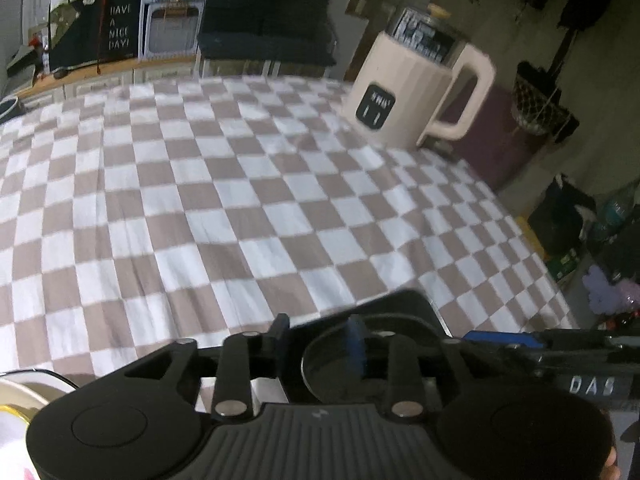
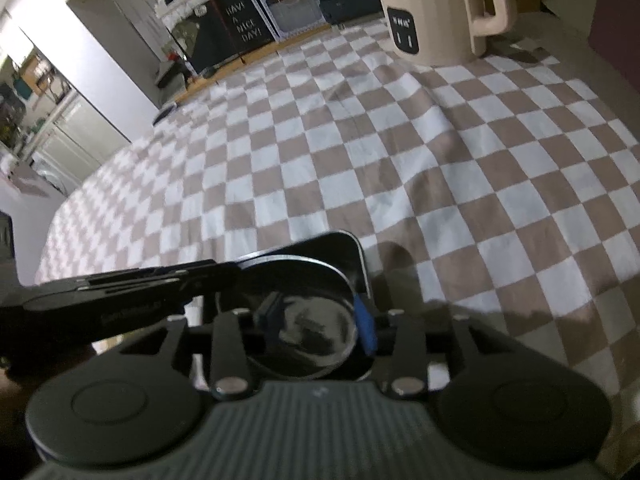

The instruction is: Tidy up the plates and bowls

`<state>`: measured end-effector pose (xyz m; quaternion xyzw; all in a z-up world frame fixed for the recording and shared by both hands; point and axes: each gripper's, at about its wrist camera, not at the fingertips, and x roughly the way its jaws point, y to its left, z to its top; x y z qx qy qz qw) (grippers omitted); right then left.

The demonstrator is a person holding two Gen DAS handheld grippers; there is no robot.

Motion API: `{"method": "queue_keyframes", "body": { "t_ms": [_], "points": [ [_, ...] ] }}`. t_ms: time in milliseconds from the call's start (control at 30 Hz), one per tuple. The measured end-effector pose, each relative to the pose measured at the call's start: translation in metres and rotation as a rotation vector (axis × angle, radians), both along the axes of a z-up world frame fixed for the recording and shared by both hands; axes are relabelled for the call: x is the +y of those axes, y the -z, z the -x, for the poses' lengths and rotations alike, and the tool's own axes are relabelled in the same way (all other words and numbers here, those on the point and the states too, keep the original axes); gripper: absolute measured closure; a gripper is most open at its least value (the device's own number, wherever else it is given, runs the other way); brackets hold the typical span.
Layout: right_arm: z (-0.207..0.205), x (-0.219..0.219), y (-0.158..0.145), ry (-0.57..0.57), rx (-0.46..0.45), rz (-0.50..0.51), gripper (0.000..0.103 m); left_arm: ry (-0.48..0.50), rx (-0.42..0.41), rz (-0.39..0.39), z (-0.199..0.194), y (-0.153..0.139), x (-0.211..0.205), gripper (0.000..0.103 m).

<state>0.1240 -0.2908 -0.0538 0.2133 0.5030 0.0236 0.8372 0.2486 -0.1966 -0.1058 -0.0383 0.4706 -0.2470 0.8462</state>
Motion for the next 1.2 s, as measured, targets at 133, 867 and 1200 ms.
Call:
{"method": "queue_keyframes", "body": {
  "t_ms": [133, 867, 1200],
  "points": [
    [0.005, -0.010, -0.014, 0.065, -0.067, -0.041, 0.048, -0.001, -0.011, 0.020, 0.004, -0.010, 0.009, 0.063],
    [-0.057, 0.008, 0.025, 0.003, 0.092, 0.269, 0.043, 0.176, 0.058, -0.163, 0.026, 0.025, 0.011, 0.053],
    [-0.039, 0.003, 0.025, -0.042, 0.126, 0.277, 0.044, 0.147, 0.065, -0.191, 0.021, 0.034, 0.003, 0.053]
  ]
}}
